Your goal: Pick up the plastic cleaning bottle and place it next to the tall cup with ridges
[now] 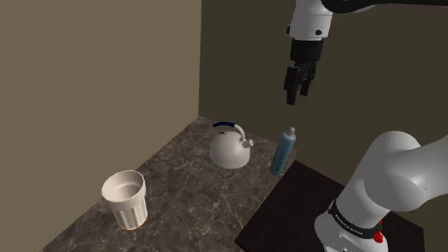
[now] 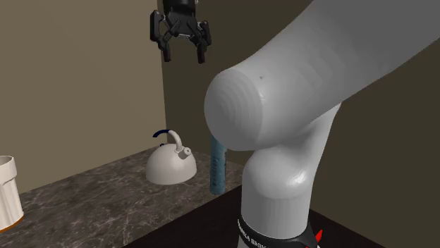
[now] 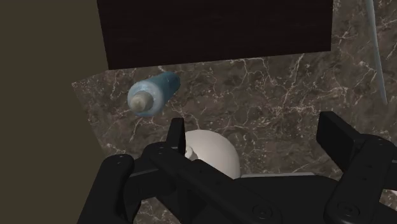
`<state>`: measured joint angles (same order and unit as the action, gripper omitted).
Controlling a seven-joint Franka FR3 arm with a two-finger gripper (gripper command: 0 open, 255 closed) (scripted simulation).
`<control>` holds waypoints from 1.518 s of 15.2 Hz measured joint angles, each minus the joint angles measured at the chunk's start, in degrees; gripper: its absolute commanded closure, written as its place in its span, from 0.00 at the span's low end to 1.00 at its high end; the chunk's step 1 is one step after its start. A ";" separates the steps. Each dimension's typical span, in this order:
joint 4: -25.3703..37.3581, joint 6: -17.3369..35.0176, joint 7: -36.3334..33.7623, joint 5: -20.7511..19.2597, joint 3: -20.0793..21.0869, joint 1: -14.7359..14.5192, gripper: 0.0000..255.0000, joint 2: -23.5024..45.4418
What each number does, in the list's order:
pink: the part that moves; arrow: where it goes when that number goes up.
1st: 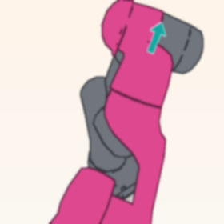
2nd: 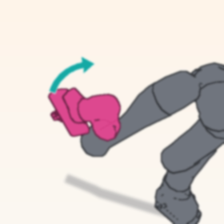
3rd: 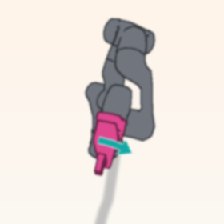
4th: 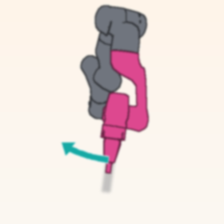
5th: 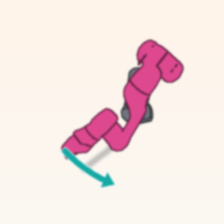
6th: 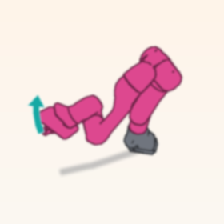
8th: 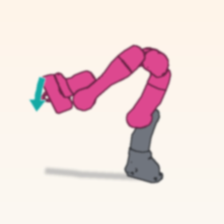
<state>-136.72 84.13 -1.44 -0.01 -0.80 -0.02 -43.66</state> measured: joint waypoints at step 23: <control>-35.73 44.25 11.46 -13.00 -18.90 12.20 0.00 -8.32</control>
<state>-172.45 128.37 10.02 -13.01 -19.70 12.18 -51.99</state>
